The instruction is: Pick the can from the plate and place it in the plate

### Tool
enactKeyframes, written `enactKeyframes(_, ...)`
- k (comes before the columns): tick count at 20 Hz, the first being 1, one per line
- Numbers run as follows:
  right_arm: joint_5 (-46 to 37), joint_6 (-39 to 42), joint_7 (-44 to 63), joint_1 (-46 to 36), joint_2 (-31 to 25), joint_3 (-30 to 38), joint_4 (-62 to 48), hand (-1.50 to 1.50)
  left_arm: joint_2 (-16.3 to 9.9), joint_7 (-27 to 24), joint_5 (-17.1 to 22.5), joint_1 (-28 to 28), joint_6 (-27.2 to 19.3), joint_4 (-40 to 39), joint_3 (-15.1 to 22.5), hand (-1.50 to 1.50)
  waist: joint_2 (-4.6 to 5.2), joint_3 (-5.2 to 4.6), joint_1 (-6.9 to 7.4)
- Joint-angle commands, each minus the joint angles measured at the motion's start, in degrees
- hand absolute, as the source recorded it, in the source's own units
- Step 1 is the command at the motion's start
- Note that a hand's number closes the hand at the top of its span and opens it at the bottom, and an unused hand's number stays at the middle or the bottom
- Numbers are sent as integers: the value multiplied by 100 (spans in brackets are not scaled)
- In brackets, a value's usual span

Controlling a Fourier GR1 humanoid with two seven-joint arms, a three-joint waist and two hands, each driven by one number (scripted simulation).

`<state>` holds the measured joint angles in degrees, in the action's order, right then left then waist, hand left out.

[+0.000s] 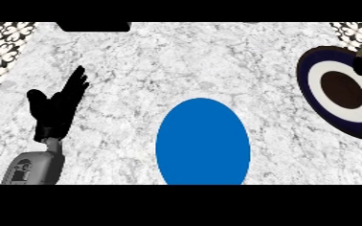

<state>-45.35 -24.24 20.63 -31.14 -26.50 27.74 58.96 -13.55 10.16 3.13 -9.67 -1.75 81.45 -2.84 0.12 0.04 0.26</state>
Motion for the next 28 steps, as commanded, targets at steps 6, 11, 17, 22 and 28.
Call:
enactKeyframes(6,1437,962,-1429,139,-421,830,-1747,150,-22,2,54,-37,83,40,-89,0,13,13,46)
enactKeyframes(11,1402,815,-2481,-283,-566,632,-2822,-150,90,-185,-80,-11,102,-225,-50,0,22,5,66)
enactKeyframes(17,2022,518,-3783,-201,-595,1048,-2079,-150,77,-186,-79,133,84,-4,-81,0,0,6,28)
enactKeyframes(22,2990,1216,-4014,-41,-229,1381,-1017,-150,-87,-217,81,437,323,3,-228,0,-67,-8,-95)
enactKeyframes(28,3975,2112,-2677,-72,-96,1728,-705,-150,104,-334,-83,-46,103,-426,-203,0,-49,-12,-160)
